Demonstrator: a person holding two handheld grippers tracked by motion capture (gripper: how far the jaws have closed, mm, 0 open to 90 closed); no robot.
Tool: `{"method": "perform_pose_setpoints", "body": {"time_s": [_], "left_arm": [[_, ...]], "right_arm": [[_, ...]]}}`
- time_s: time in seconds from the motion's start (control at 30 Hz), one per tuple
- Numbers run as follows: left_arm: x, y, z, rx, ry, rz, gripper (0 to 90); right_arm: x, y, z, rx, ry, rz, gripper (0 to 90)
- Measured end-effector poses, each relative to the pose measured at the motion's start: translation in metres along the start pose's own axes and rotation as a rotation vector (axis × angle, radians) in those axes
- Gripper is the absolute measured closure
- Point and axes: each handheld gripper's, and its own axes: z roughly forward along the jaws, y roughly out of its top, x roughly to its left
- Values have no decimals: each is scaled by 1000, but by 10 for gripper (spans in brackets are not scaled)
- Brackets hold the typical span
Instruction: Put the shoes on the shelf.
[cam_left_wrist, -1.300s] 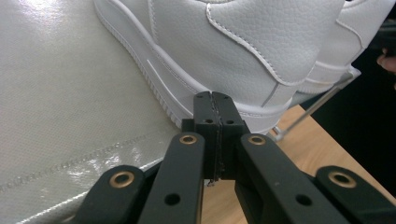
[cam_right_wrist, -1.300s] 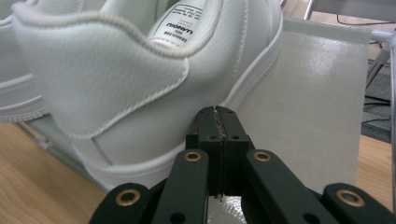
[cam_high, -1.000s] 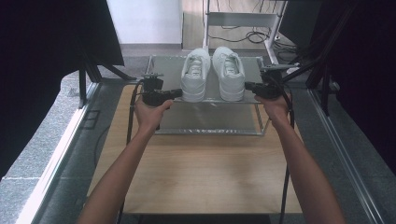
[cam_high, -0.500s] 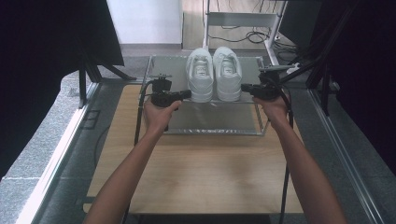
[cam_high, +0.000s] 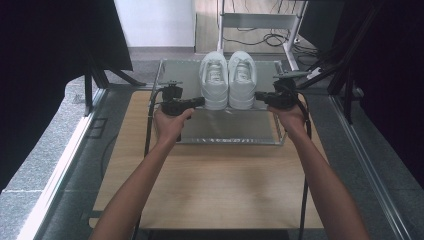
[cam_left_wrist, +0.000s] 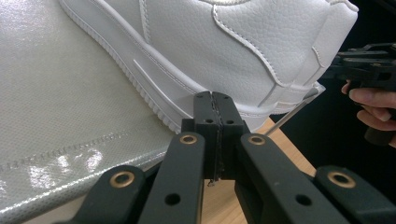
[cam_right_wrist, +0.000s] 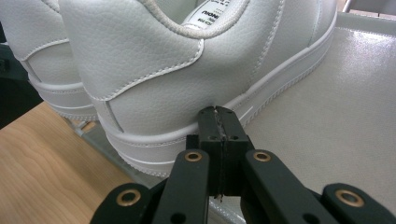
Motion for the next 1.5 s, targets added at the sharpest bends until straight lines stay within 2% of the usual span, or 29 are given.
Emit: {"method": "perform_pose_setpoints", "body": {"time_s": [0.03,0.1,0.13,0.2,0.3,0.37,0.47,0.57,0.7,0.8,0.9,1.03,1.13,1.37,1.5], "left_arm": [[1,0,0,1,-4,1,899],[2,0,-2,5,-4,9,889],[3,0,-2,-3,-5,8,867],[5,-1,-7,-24,-13,4,850],[6,-1,-12,-34,17,28,822],[7,-2,-16,-45,19,25,793],[9,-5,-21,-48,22,30,768],[9,-13,-26,-51,49,39,712],[6,-26,-35,-65,62,58,618],[5,-35,-44,-81,71,79,592],[7,-43,-52,-77,62,99,559],[8,-58,-60,-80,51,113,524],[5,-71,-65,-72,53,138,500],[-3,-99,-76,-34,45,182,471],[-4,-112,-79,-13,26,180,465]], "right_arm": [[0,0,0,1,3,3,900],[-1,-1,-1,-3,-6,0,840],[-1,-2,-2,-11,-19,-3,794],[-2,-5,-4,-29,-15,5,779],[0,-7,-7,-52,-28,8,692],[4,-8,-9,-67,-54,5,631],[7,-10,-12,-85,-48,11,580],[11,-14,-15,-110,-34,14,561],[18,-25,-18,-146,-5,26,547],[23,-34,-21,-160,4,19,540],[27,-45,-25,-174,9,5,535],[30,-65,-34,-202,43,15,530],[31,-82,-40,-214,47,15,529],[31,-118,-49,-206,66,41,519],[31,-136,-54,-191,79,58,510]]}}
